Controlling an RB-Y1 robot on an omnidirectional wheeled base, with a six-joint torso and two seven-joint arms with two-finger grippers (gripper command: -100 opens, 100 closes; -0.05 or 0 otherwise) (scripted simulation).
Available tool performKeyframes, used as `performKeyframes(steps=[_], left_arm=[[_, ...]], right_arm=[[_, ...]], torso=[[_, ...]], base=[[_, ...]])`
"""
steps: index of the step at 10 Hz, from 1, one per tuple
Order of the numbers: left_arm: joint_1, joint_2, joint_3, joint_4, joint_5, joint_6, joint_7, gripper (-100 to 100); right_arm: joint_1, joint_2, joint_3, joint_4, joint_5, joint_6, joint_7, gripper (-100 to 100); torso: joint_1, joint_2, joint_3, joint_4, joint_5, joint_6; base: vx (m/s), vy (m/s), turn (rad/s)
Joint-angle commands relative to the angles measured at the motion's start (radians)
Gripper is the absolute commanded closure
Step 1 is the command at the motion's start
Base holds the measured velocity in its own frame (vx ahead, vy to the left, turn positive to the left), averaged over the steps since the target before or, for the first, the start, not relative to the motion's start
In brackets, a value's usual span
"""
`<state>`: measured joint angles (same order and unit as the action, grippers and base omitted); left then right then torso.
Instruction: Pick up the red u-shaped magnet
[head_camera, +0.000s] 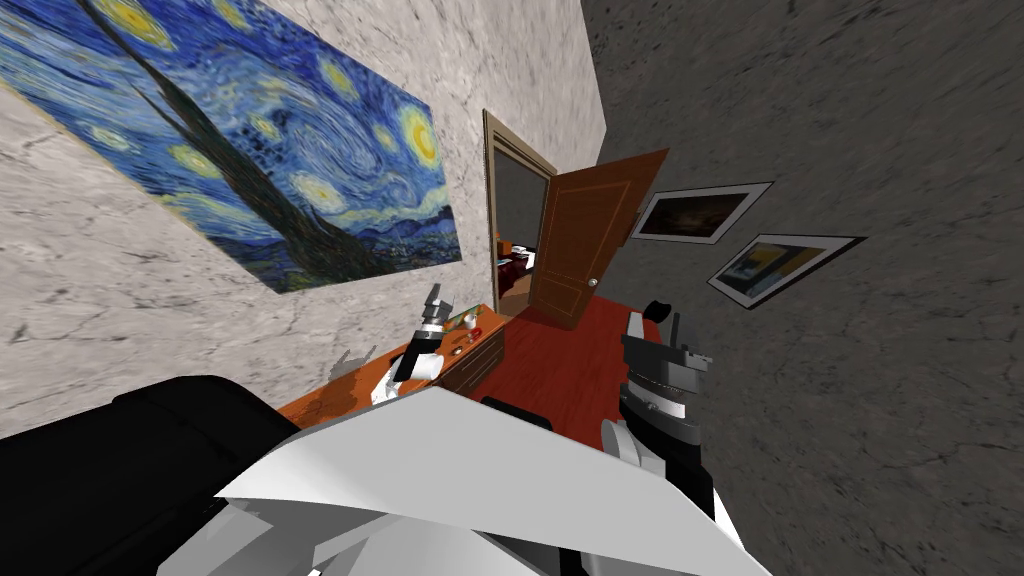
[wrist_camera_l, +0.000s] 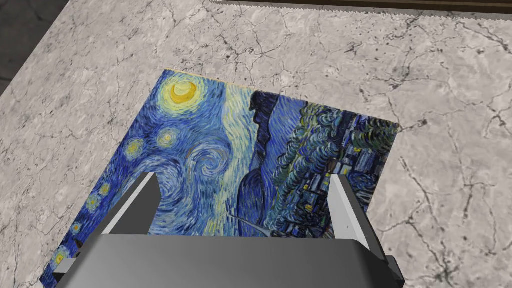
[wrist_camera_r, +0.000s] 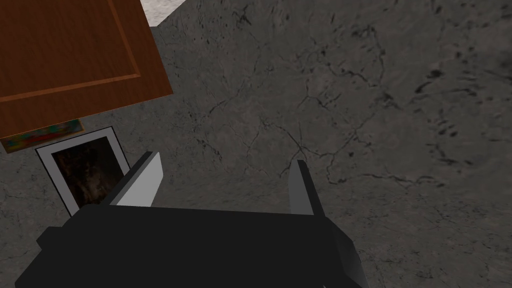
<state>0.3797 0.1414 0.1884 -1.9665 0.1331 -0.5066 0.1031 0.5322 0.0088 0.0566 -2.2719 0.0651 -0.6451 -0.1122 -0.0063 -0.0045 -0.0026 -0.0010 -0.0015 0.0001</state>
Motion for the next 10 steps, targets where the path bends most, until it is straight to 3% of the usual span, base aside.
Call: performKeyframes(steps=[1, 8, 9, 10], left_arm=[[0.001, 0.009, 0.014, 0.031, 0.008, 0.005, 0.011, -100], [-0.043, 0.044, 0.094, 0.238, 0.039, 0.029, 0.057, -100], [-0.043, 0.044, 0.094, 0.267, 0.039, 0.029, 0.057, -100], [-0.053, 0.054, 0.115, 0.304, 0.046, 0.036, 0.069, -100]], right_arm=[[0.000, 0.000, 0.000, 0.000, 0.000, 0.000, 0.000, 0], [0.000, 0.000, 0.000, 0.000, 0.000, 0.000, 0.000, 0], [0.000, 0.000, 0.000, 0.000, 0.000, 0.000, 0.000, 0], [0.000, 0.000, 0.000, 0.000, 0.000, 0.000, 0.000, 0]], torso=[[0.000, 0.000, 0.000, 0.000, 0.000, 0.000], [0.001, 0.000, 0.000, 0.000, 0.000, 0.000], [0.001, 0.000, 0.000, 0.000, 0.000, 0.000], [0.002, 0.001, 0.000, 0.000, 0.000, 0.000]], base=[[0.051, -0.089, 0.012], [0.061, -0.105, 0.003], [0.049, -0.084, -0.001], [0.069, -0.117, -0.017]])
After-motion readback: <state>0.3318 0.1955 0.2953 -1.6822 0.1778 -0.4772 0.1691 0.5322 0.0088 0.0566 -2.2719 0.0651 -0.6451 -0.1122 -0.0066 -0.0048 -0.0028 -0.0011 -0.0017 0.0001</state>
